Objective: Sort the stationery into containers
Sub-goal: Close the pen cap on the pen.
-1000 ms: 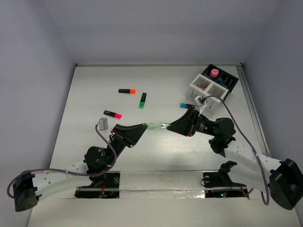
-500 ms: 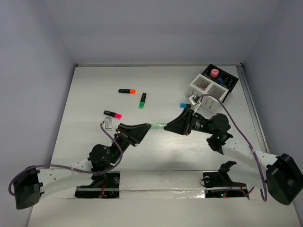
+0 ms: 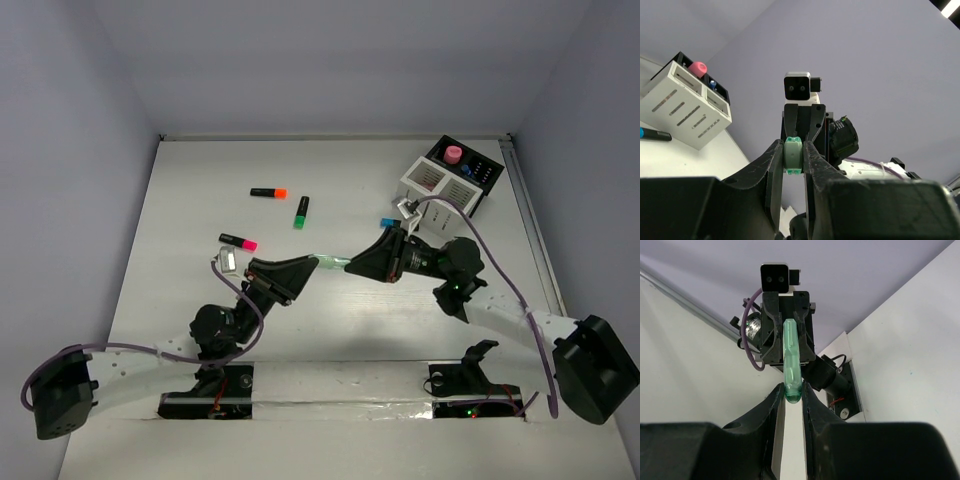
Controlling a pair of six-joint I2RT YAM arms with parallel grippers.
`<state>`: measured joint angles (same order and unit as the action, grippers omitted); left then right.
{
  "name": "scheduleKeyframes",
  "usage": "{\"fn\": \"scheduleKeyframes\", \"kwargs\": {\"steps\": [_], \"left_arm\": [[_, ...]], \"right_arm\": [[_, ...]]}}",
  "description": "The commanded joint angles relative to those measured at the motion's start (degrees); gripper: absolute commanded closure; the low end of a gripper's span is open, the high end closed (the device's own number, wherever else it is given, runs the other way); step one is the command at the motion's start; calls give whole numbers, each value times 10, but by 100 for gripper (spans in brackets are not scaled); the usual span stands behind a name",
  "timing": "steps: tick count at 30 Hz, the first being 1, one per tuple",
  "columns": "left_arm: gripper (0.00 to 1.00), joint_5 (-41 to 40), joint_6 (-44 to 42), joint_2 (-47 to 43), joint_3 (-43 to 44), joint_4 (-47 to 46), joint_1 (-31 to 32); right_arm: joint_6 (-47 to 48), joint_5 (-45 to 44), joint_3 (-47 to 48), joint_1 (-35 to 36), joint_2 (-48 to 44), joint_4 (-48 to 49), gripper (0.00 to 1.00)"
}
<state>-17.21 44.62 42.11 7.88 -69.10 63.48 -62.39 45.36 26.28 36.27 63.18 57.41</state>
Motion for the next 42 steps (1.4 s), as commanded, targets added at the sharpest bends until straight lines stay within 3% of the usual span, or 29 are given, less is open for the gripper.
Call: {"fn": "scheduleKeyframes", "kwargs": {"steps": [1, 17, 31, 42], "left_arm": [[100, 66, -16, 48, 15, 28, 6], [100, 147, 13, 228, 28, -109, 6], [100, 58, -25, 51, -7, 55, 6], [100, 81, -19, 67, -15, 20, 6]], "right_arm": [[11, 24, 47, 13, 11, 25, 100], [82, 17, 147, 13, 75, -47, 100], [213, -93, 158, 1, -49, -246, 100], [199, -84, 167, 1, -27, -244, 100]]}}
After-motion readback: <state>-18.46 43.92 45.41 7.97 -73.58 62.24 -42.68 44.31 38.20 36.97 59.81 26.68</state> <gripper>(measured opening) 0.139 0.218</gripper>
